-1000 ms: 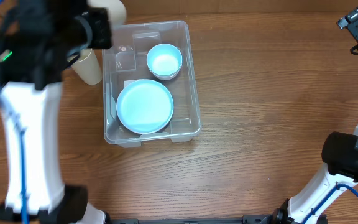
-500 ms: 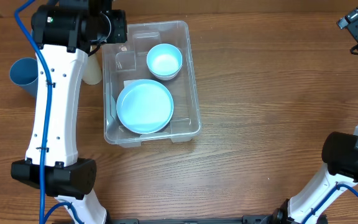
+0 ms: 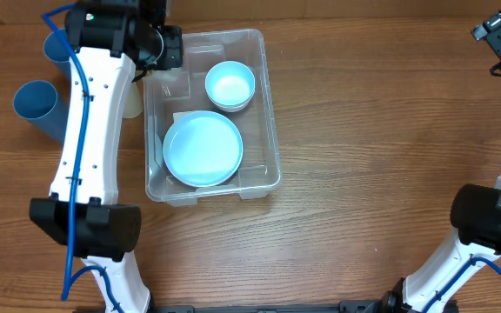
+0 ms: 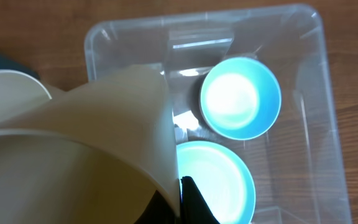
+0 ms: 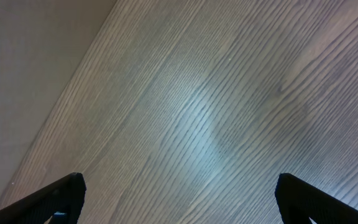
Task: Pack container
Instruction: 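Place the beige cup upright in the back-left corner of the bin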
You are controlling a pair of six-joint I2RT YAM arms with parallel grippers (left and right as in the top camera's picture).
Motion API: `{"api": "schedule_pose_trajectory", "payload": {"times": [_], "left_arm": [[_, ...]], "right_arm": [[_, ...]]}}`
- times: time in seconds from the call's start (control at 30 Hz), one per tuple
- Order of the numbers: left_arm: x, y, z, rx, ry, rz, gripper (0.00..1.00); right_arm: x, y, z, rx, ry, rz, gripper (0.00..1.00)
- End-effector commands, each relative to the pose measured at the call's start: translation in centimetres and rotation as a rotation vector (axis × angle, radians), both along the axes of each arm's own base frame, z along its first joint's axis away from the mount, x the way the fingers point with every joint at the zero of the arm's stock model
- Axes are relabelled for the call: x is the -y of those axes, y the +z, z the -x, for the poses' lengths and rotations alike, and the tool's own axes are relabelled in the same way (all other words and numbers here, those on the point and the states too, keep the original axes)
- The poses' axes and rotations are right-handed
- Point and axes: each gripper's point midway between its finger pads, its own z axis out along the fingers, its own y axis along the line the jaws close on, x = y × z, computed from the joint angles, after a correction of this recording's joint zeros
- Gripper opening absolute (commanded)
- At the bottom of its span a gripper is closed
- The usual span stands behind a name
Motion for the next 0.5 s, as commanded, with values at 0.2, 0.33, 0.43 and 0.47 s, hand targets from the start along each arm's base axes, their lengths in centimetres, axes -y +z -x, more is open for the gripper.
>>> {"api": "schedule_pose_trajectory", "payload": {"times": [0.2, 0.33, 0.43, 0.47], "left_arm": [[0.1, -2.8, -0.7, -0.066, 0.005, -0.012, 0.04], [0.1, -4.9, -0.7, -0.128, 0.005, -0.022, 0.04], [0.1, -5.8, -0.6, -0.156, 0.006, -0.026, 0.04], [0.1, -5.9, -0.6, -0.159, 0.005, -0.027, 0.04]], "right_arm": [[0.0, 0.8, 0.1, 0.02, -0.006, 0.011, 1.0], [0.0, 0.8, 0.1, 0.02, -0.006, 0.011, 1.0], [0.0, 0.8, 0.1, 0.02, -0.006, 0.011, 1.0], [0.0, 0.8, 0.1, 0.02, -0.006, 0.011, 1.0]]}}
